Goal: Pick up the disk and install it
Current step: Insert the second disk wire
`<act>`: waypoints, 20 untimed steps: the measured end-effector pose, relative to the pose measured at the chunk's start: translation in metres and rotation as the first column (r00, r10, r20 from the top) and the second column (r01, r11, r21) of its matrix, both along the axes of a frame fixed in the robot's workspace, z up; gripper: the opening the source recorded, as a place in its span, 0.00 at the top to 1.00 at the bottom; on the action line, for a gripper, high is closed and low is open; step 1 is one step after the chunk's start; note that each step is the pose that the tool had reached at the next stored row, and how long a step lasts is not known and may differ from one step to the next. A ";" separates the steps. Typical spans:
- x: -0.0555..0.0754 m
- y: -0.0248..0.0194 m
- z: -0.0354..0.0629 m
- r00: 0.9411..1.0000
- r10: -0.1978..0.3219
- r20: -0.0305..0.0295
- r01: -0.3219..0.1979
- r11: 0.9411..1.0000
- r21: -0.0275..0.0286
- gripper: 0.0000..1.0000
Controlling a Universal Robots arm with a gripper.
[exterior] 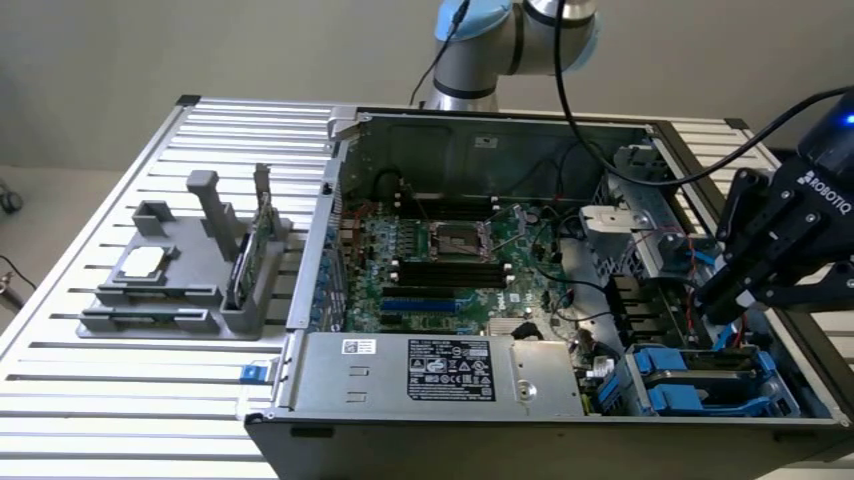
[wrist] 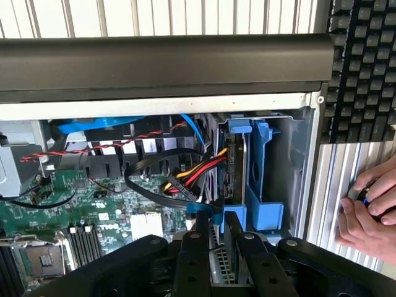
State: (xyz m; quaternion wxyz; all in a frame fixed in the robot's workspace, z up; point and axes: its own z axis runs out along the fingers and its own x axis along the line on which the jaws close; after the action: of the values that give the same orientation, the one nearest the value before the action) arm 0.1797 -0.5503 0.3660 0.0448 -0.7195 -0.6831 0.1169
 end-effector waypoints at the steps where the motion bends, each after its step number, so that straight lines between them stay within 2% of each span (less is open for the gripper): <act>1: 0.000 0.0002 -0.0003 1.000 0.000 0.001 0.000 1.000 0.000 0.75; 5: 0.000 0.0012 -0.0015 1.000 0.000 0.006 0.000 1.000 0.000 0.75; 6: 0.000 0.0015 -0.0017 1.000 0.000 0.007 0.000 1.000 -0.001 0.77; 7: 0.000 0.0017 -0.0020 1.000 0.000 0.008 0.000 1.000 -0.001 0.84; 11: 0.000 0.0024 -0.0027 1.000 0.000 0.012 0.000 1.000 -0.001 0.84; 20: -0.007 0.0025 -0.0031 1.000 0.000 0.012 0.000 1.000 -0.001 0.84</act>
State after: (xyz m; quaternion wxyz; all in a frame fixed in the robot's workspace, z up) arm 0.1727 -0.5478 0.3629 0.0401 -0.7203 -0.6832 0.1129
